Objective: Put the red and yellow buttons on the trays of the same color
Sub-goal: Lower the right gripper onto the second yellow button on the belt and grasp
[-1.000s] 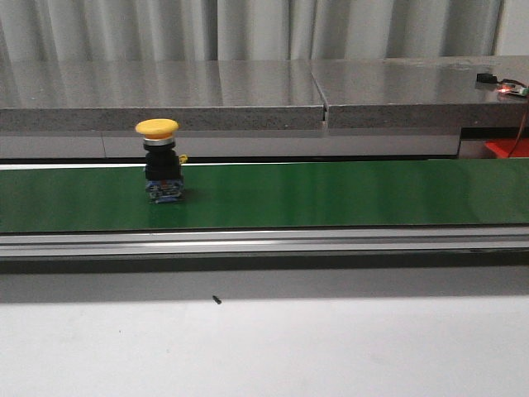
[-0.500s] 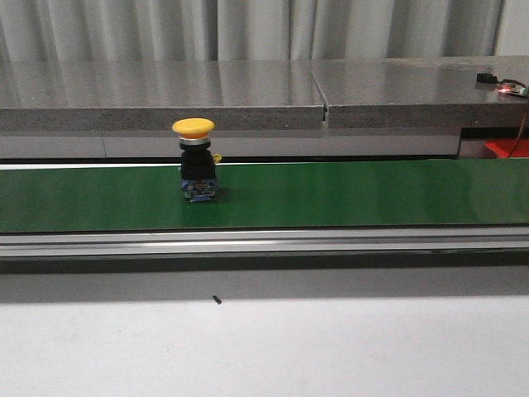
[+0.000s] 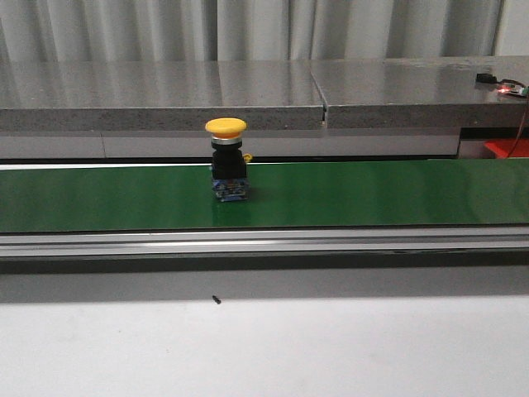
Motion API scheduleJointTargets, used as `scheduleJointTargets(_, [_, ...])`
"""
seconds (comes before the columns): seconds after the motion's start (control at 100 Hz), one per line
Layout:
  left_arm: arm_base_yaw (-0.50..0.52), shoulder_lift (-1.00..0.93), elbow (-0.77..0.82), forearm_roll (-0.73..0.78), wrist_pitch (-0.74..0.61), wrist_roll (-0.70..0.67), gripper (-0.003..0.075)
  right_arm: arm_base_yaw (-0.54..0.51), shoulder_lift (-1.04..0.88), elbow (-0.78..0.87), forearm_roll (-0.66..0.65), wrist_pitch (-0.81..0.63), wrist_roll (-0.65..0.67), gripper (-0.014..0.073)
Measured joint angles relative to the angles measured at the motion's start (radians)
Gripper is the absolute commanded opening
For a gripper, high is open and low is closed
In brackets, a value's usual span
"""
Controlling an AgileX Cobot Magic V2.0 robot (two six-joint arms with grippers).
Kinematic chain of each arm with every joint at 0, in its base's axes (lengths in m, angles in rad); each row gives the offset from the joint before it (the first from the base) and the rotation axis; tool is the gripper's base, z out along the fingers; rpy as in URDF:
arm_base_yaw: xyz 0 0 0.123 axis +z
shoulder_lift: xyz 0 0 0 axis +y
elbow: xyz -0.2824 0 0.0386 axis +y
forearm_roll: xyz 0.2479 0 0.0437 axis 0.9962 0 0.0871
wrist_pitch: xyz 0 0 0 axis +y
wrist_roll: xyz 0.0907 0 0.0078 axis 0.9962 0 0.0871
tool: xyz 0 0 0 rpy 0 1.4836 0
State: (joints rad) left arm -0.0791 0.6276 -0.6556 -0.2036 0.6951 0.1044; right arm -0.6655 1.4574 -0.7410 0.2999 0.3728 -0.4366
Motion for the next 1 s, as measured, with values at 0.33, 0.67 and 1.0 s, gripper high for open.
scheduleJointTargets(0.33, [0.000,0.000,0.000,0.000,0.000,0.000,-0.0020,0.021,-0.192,0.000,-0.002,0.014,0.000,0.0572])
scheduleJointTargets(0.67, [0.000,0.000,0.000,0.000,0.000,0.000,-0.0020,0.255,-0.351,0.000,-0.037,0.042,0.000,0.0572])
scheduleJointTargets(1.0, [0.000,0.000,0.000,0.000,0.000,0.000,-0.0020,0.582,-0.390,0.000,-0.050,0.110,-0.007,0.0572])
